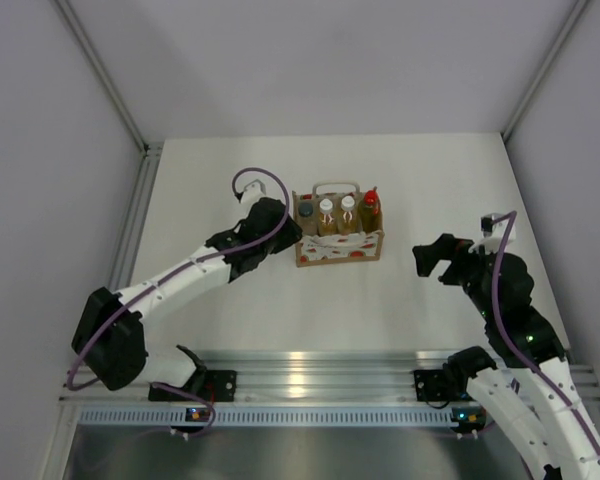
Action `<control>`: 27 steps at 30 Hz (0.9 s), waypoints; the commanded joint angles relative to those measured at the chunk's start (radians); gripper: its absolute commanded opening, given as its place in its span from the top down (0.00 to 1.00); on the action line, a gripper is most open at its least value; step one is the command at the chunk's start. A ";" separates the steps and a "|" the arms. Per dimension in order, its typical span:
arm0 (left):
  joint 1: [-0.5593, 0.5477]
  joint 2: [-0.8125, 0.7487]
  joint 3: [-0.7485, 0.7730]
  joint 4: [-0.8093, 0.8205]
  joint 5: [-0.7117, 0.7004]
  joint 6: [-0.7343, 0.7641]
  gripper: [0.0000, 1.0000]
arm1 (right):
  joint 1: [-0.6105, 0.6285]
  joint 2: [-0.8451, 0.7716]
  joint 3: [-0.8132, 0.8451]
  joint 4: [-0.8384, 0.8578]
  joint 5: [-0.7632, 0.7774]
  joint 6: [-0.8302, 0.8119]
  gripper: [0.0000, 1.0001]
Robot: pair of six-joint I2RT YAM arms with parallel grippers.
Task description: Take the personal care products out of the canvas bag
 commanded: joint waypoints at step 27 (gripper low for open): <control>-0.060 0.085 -0.051 0.082 -0.099 -0.036 1.00 | 0.077 0.693 0.382 0.167 0.020 -0.036 0.42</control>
